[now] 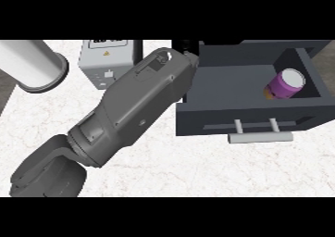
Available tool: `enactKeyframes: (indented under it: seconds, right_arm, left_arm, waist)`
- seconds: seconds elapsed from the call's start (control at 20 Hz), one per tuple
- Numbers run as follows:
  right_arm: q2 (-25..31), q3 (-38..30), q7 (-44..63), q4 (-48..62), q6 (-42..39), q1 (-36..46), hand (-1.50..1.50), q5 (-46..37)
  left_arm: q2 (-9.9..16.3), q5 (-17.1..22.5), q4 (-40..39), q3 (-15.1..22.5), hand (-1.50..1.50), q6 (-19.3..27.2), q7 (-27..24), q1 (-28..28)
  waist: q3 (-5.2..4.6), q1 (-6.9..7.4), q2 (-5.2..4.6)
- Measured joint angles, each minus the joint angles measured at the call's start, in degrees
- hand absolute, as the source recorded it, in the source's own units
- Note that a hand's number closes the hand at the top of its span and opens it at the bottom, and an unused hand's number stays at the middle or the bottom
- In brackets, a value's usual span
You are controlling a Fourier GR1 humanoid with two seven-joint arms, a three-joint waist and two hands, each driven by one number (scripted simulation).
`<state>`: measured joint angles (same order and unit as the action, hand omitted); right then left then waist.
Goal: Pick up the can, place it into the drawer and close the drawer
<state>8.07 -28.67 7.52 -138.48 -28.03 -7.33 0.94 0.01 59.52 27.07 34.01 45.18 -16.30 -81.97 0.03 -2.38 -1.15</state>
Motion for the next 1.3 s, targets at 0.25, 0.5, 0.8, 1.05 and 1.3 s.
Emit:
enactKeyframes:
  seconds: [0.25,0.5,0.8,1.05,1.3]
  right_arm:
    - [-0.52,8.29,-2.19,3.43,2.02,4.88,-1.50,-15.00]
    - [-1.32,16.87,-5.10,9.67,6.48,9.65,-1.50,-29.40]
    - [-0.17,22.97,-7.57,22.00,12.19,18.23,-1.50,-42.02]
    - [0.40,27.90,-9.24,33.32,16.46,24.76,-1.50,-50.69]
    - [1.66,30.77,-11.50,45.22,20.83,29.96,-1.50,-58.10]
  left_arm:
    - [0.02,0.65,0.79,-0.01,-1.50,0.15,0.91,-0.48]
    - [0.02,0.44,1.32,-0.57,-1.50,-0.12,1.54,0.34]
    - [1.79,-1.28,2.97,-0.73,-1.50,0.07,3.95,1.00]
    - [3.19,-2.84,5.02,-0.76,-1.50,0.79,5.43,2.20]
    - [6.64,-4.43,8.42,0.08,-1.50,1.21,8.81,3.68]
  waist:
    - [-0.01,1.43,0.25]
    - [-0.02,2.31,0.52]
    - [-0.04,3.53,0.84]
    - [-0.04,3.94,0.95]
    - [-0.04,4.63,1.09]
